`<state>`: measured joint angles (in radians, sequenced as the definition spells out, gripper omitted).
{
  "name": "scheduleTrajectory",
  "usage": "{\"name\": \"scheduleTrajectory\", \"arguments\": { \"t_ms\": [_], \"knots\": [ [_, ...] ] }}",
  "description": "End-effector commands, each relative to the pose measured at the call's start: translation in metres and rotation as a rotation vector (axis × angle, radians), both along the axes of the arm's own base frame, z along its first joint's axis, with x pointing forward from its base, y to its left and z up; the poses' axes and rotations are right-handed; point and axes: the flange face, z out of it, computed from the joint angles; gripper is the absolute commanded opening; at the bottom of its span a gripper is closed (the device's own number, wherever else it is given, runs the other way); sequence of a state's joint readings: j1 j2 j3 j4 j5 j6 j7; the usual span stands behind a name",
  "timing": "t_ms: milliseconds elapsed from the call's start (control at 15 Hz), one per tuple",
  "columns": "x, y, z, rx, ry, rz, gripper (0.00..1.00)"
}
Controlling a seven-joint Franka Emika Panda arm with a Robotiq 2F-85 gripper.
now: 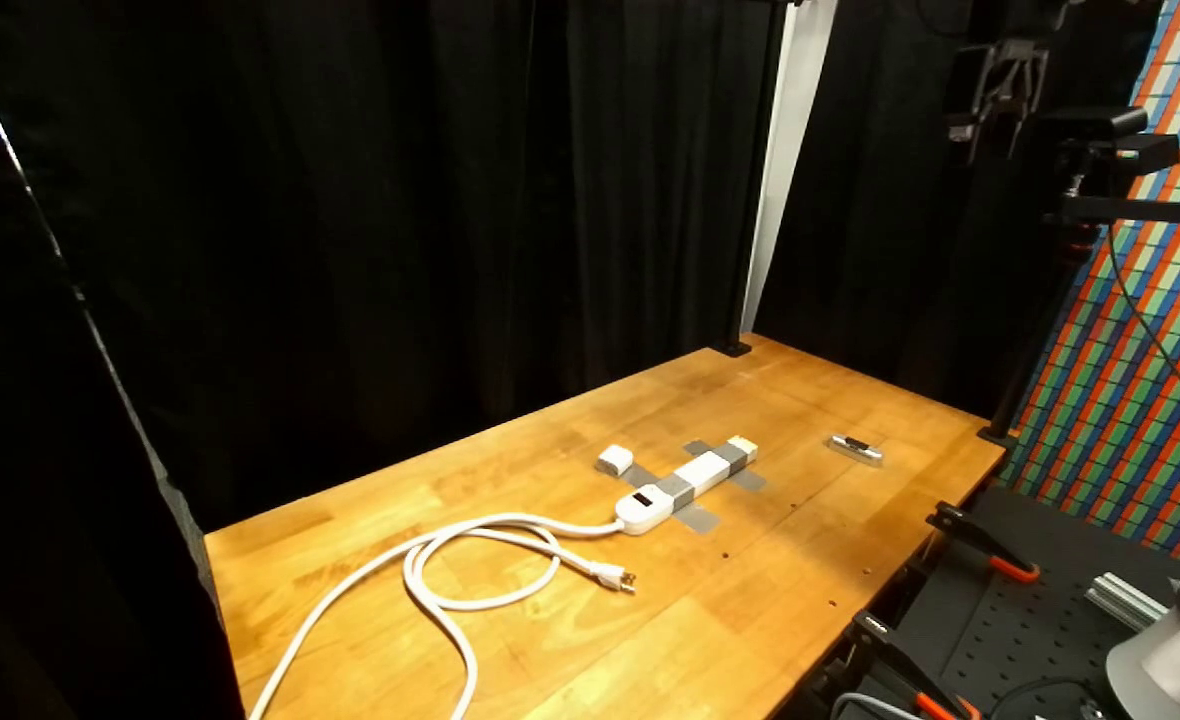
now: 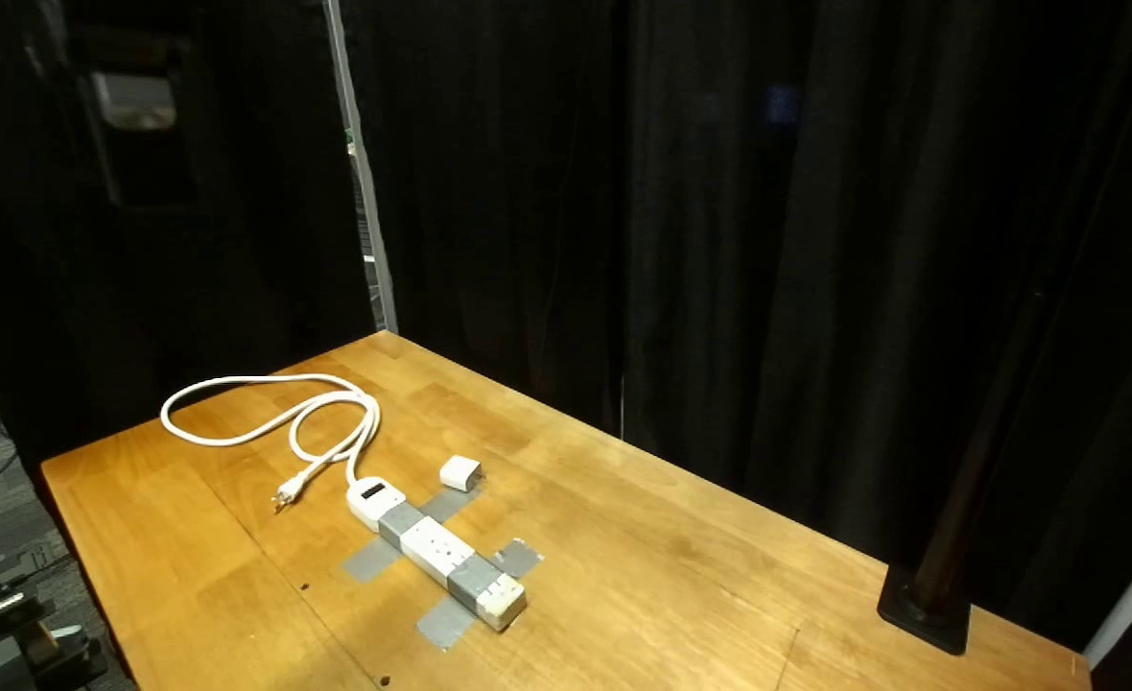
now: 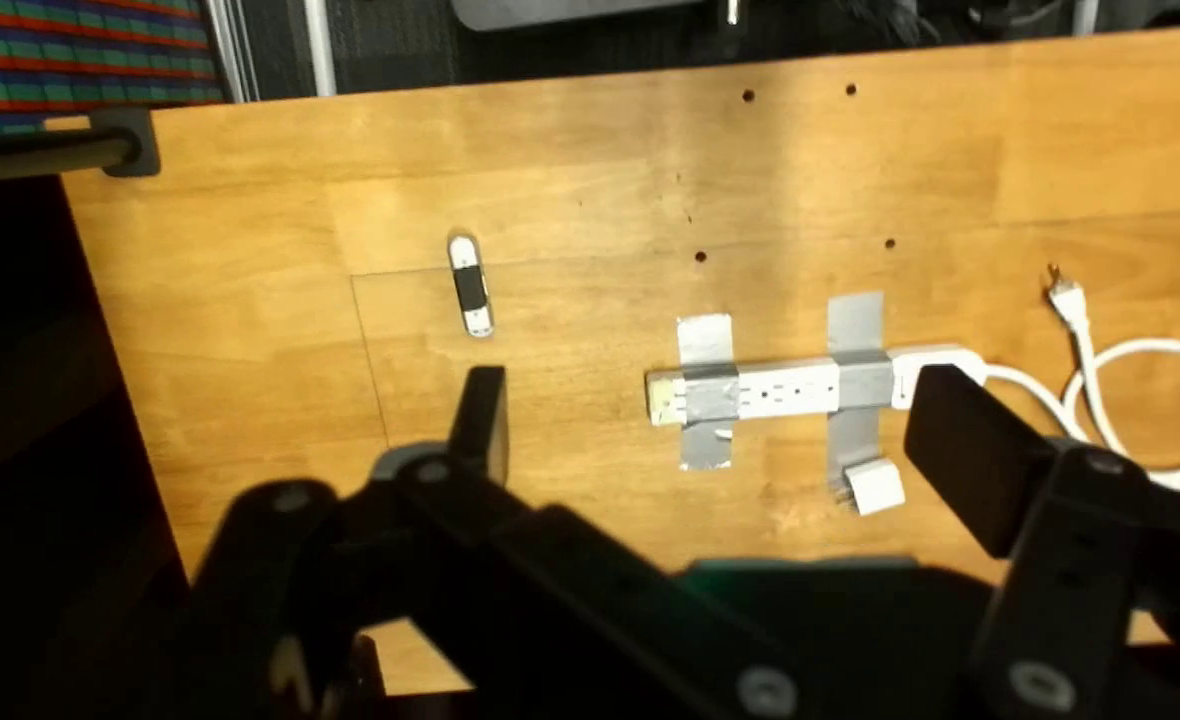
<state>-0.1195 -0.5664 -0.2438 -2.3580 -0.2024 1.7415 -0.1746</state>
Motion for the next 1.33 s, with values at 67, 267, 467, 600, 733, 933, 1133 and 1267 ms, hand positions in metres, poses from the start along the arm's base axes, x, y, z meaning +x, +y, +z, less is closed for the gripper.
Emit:
{"name": "scheduleTrajectory", "arguments": {
  "t_ms": [67, 267, 467, 600, 733, 933, 1133, 1267],
  "knots": [
    [0.026, 0.049, -0.049, -0.012, -0.176, -0.18, 1.0],
    [0.04, 0.093, -0.082, -0.11, -0.304, -0.176, 1.0],
    [0.05, 0.142, -0.124, -0.186, -0.42, -0.15, 1.0],
    [0.053, 0.167, -0.156, -0.228, -0.492, -0.126, 1.0],
    [0.06, 0.179, -0.169, -0.279, -0.56, -0.115, 1.0],
    [0.056, 0.198, -0.178, -0.374, -0.63, -0.172, 1.0],
    [0.057, 0.201, -0.191, -0.362, -0.591, -0.189, 1.0],
    [0.056, 0.208, -0.192, -0.376, -0.604, -0.201, 1.0]
  ]
}}
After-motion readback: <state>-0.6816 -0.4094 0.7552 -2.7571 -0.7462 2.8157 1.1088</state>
